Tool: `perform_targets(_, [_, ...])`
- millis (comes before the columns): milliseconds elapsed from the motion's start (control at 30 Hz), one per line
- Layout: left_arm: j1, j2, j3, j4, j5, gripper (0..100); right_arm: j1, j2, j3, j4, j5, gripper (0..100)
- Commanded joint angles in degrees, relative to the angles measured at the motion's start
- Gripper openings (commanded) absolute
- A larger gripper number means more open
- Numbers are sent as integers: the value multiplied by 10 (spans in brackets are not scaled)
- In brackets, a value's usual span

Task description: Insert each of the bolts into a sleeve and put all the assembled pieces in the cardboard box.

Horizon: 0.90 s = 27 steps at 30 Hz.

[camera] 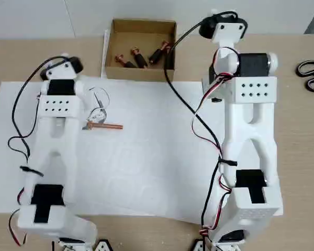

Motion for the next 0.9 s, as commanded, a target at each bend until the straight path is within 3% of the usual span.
perform_targets(0, [4, 29, 0, -31, 84, 126, -4, -39, -3, 11, 5, 3])
perform_targets(200, [4, 124, -18, -89, 168, 126, -4, -40, -1, 11, 5, 3])
perform_targets(400, [3, 168, -58, -90, 215, 126, -4, -40, -1, 11, 5, 3])
perform_targets(733, [4, 167, -61, -84, 227, 126, -4, -40, -1, 11, 5, 3])
perform_targets(867, [7, 130, -96, -36, 227, 126, -4, -40, -1, 11, 5, 3])
